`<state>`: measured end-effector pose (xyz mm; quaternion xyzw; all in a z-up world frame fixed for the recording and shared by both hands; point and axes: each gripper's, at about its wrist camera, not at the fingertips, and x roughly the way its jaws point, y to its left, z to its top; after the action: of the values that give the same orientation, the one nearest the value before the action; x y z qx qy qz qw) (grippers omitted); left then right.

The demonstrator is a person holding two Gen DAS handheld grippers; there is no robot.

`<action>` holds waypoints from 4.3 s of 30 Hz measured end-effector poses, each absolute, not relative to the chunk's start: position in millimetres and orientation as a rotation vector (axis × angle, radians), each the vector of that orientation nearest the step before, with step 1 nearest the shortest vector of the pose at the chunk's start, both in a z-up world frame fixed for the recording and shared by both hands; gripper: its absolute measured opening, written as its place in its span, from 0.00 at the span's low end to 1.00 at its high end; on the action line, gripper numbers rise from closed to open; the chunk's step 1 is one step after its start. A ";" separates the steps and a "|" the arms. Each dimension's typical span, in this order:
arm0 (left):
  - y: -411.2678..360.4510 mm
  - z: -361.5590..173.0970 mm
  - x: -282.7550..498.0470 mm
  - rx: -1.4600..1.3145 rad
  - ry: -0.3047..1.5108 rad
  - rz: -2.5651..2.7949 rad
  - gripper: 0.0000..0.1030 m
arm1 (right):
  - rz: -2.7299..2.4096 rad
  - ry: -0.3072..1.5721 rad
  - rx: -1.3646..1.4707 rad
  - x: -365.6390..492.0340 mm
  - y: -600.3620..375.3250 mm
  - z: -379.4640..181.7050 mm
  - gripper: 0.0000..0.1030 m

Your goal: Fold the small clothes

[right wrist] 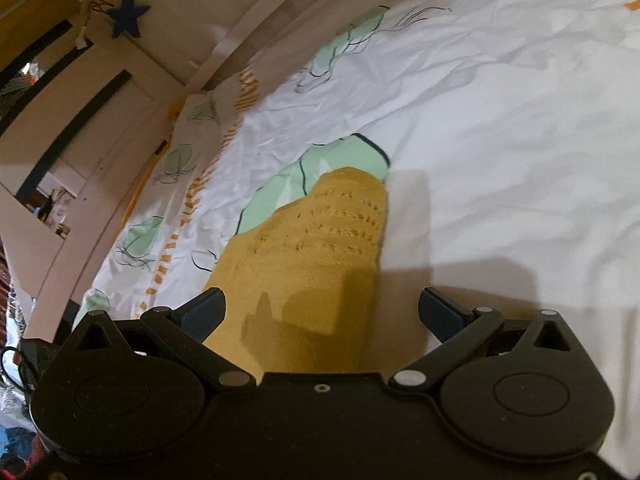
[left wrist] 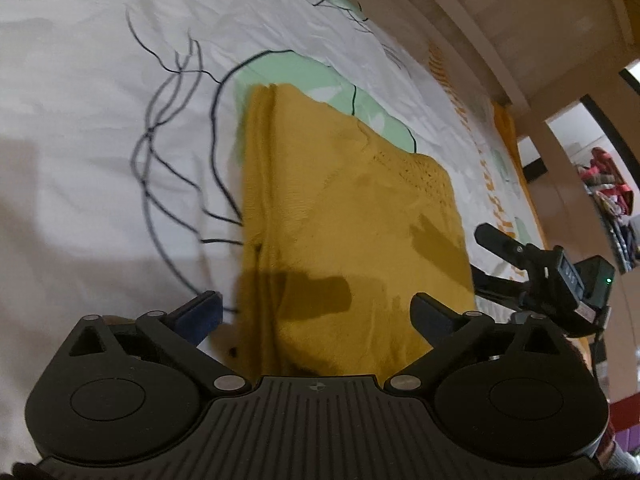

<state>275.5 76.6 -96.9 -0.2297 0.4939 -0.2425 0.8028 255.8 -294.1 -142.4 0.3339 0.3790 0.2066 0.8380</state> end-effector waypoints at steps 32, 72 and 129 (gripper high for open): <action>41.6 -78.8 229.3 -0.651 1.189 -0.795 0.15 | 0.401 0.865 0.759 204.3 -293.7 -105.3 0.36; 16.0 -104.6 97.7 -0.628 1.184 -0.789 0.54 | 0.402 0.885 0.816 -19.8 -340.4 -123.9 0.78; -36.1 -75.2 87.6 -0.144 0.878 -0.479 0.54 | 0.054 0.753 0.284 62.6 -303.8 -95.2 0.92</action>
<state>87.6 -36.1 -75.2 -0.0690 0.4206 -0.2294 0.8750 62.6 -303.8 -95.2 0.1384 0.3666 0.0263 0.9197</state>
